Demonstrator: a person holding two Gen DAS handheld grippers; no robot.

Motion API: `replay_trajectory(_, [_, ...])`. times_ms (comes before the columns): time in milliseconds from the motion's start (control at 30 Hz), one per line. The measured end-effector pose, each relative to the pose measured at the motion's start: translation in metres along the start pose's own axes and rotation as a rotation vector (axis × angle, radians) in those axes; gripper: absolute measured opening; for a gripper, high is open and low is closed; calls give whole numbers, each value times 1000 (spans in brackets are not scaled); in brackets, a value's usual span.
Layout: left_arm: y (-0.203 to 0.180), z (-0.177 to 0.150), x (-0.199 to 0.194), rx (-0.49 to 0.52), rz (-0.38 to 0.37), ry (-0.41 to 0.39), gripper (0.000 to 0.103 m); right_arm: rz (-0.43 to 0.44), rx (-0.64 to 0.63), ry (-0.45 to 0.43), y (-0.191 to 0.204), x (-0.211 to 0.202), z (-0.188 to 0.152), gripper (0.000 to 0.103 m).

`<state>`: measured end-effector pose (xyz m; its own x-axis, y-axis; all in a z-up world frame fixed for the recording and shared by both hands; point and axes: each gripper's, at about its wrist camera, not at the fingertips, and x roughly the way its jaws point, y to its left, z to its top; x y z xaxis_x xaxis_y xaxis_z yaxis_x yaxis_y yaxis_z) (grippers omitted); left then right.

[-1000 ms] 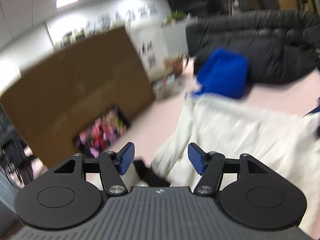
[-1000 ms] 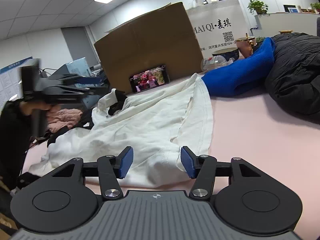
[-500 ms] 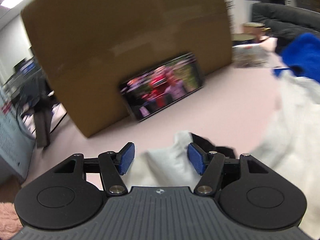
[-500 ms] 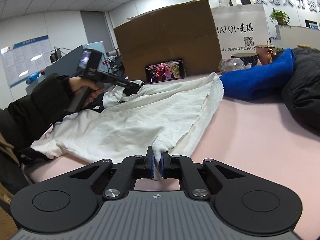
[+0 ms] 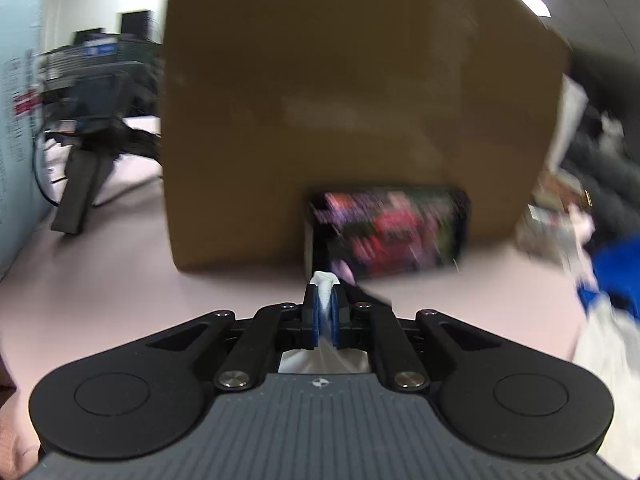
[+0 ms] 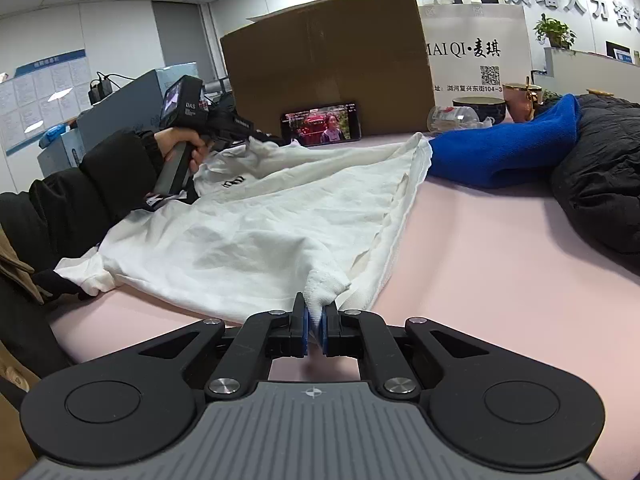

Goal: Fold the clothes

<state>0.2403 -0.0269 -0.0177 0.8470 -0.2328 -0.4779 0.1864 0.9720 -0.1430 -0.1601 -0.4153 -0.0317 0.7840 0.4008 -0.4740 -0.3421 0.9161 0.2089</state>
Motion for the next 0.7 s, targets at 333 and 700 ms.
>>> replay_trajectory(333, [11, 15, -17, -55, 98, -74, 68, -98, -13, -50, -1, -22, 18, 61])
replay_trajectory(700, [-46, -36, -156, 293, -125, -87, 80, -259, 33, -57, -87, 50, 93, 65])
